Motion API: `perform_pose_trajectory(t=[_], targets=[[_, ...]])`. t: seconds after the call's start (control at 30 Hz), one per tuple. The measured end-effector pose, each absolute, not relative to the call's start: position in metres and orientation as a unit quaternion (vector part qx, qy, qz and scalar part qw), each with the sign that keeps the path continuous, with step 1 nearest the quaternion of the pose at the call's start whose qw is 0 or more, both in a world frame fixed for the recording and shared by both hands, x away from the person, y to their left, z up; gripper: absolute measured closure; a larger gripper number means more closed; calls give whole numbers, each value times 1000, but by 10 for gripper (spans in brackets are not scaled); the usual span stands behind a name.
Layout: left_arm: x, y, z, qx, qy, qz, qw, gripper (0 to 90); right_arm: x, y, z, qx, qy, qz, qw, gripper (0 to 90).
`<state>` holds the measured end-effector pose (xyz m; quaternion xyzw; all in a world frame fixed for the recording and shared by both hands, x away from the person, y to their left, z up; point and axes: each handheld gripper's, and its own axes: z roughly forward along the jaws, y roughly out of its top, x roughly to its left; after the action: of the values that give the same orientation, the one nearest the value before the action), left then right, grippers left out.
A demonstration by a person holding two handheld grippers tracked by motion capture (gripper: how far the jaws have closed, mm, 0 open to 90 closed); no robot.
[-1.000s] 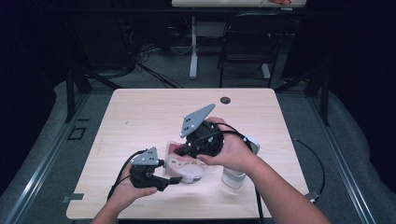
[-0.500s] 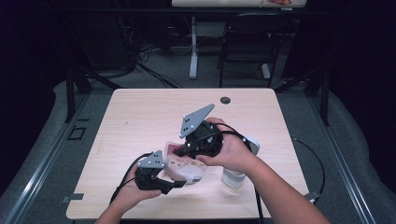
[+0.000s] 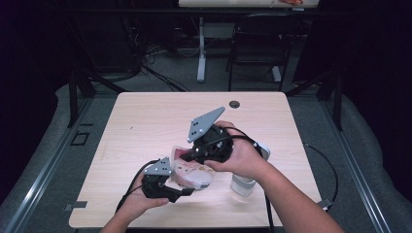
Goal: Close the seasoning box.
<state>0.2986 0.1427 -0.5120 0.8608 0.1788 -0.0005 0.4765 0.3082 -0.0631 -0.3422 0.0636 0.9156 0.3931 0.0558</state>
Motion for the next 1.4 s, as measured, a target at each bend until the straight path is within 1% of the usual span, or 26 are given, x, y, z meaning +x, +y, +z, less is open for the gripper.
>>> perform_pose_trajectory(t=[0.17,0.3,0.4,0.73,0.8,1.1,1.4], targets=[[299,144,-512,864,178,-4,471,465,307,-63,-343,61,916,394,53,897],[299,146,-512,865,176,-12,470,543,307,-63,-344,60,915,395,50,897],[300,146,-512,866,177,-19,467,566,307,-64,-345,59,915,395,48,896],[299,147,-511,869,175,-33,462,612,308,-69,-347,56,913,401,38,887],[299,147,-511,870,176,-32,459,615,307,-71,-347,58,912,404,43,878],[300,148,-508,877,177,-33,446,625,309,-77,-348,66,910,408,39,788],[301,153,-505,880,181,-35,437,629,305,-90,-346,78,906,410,65,738]])
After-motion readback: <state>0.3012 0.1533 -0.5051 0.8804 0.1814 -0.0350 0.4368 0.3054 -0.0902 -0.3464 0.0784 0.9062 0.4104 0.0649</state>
